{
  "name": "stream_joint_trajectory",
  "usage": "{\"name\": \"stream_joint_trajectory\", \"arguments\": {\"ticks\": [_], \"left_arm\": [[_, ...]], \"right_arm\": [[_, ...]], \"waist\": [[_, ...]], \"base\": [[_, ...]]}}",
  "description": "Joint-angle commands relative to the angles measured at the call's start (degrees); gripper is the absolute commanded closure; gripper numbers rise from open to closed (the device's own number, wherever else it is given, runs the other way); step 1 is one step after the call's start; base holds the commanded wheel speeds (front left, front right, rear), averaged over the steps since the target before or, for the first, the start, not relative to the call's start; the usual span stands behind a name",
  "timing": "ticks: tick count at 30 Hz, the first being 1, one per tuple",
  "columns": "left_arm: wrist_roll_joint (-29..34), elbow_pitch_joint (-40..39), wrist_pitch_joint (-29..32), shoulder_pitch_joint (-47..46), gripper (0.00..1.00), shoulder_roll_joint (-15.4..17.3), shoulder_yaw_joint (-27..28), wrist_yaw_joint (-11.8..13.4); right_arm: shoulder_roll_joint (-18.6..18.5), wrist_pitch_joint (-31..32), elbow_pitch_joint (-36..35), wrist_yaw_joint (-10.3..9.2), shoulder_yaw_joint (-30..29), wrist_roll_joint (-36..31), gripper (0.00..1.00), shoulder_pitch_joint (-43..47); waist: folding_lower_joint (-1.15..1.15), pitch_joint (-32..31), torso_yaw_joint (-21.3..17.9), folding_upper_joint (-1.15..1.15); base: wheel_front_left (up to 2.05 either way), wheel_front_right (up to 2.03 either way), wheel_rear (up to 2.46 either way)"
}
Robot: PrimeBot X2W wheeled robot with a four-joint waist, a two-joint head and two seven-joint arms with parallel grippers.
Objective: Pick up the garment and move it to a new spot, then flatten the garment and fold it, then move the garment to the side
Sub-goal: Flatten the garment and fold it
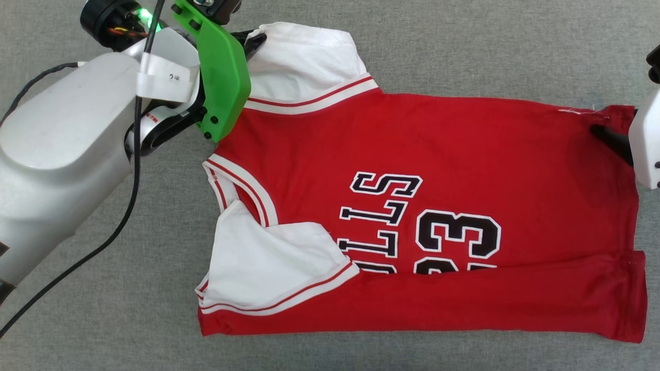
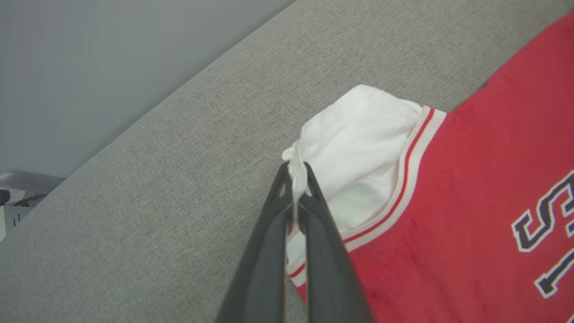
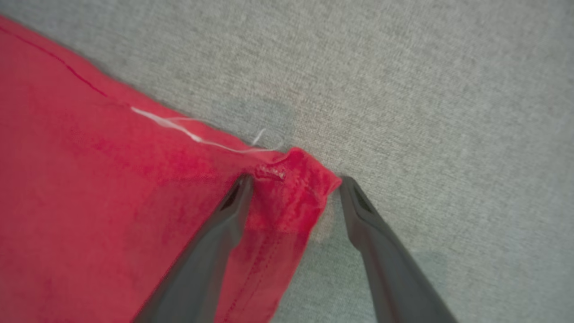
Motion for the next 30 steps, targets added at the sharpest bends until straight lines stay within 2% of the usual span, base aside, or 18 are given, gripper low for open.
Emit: {"name": "stream_joint_trajectory", "arguments": {"ticks": [1, 2, 3, 4, 12, 16, 22, 25, 26, 30], "left_arm": [[0.0, 0.0, -0.5, 1.1, 1.00, 0.3, 0.1, 0.3], [-0.1, 0.1, -0.6, 1.3, 1.00, 0.4, 0.1, 0.3], [-0.1, 0.3, -0.8, 1.5, 1.00, 0.5, 0.0, 0.3], [-0.2, 0.4, -0.9, 1.7, 1.00, 0.6, 0.0, 0.3], [0.2, 0.8, -3.5, 5.0, 1.00, 1.7, -0.5, 0.4], [0.6, -1.1, -5.9, 8.9, 1.00, 3.2, -0.9, 1.7], [0.2, -6.2, -8.2, 16.1, 1.00, 6.1, -1.5, 4.6], [-0.5, -9.5, -9.2, 20.2, 1.00, 7.7, -1.8, 6.7], [-1.3, -11.9, -10.4, 23.8, 1.00, 9.2, -1.9, 8.2], [-2.4, -14.2, -11.2, 29.0, 1.00, 10.2, -2.3, 9.8]], "right_arm": [[1.2, 0.1, 1.3, 0.01, 2.4, 0.9, 0.00, 1.5], [1.1, -0.1, 1.6, 0.01, 3.3, 1.3, 0.00, 1.8], [1.1, -0.6, 1.8, 0.01, 4.0, 1.8, 0.55, 2.0], [1.1, -1.3, 1.9, 0.01, 4.4, 2.2, 1.00, 2.0], [0.0, -12.9, 1.5, 0.01, 4.9, 2.2, 1.00, 0.3], [-1.7, -18.7, -1.2, 0.01, 6.2, 1.7, 1.00, 2.0], [-3.4, -24.8, -3.7, 0.01, 6.4, 2.4, 1.00, 7.6], [-4.1, -27.0, -4.7, 0.01, 5.6, 2.8, 1.00, 11.2], [-4.6, -28.5, -5.3, 0.01, 4.7, 3.2, 1.00, 14.6], [-4.4, -30.4, -5.7, 0.01, 2.8, 4.1, 1.00, 19.9]], "waist": [[0.00, 0.0, 0.1, 0.00], [0.00, -0.1, 0.0, 0.00], [0.00, -0.3, -0.1, 0.00], [0.00, -0.5, -0.2, 0.00], [0.00, -4.7, -0.9, 0.00], [0.00, -8.3, -0.8, 0.00], [0.00, -13.2, -0.5, 0.00], [0.00, -15.3, -0.2, 0.00], [0.00, -17.0, 0.1, 0.00], [0.00, -19.1, 0.6, 0.00]], "base": [[0.00, 0.00, 0.00], [0.00, 0.00, 0.00], [0.00, 0.00, 0.00], [0.00, 0.00, 0.00], [0.00, 0.00, 0.00], [0.00, 0.00, 0.00], [0.00, 0.00, 0.00], [0.00, 0.00, 0.00], [0.00, 0.00, 0.00], [0.00, 0.00, 0.00]]}}
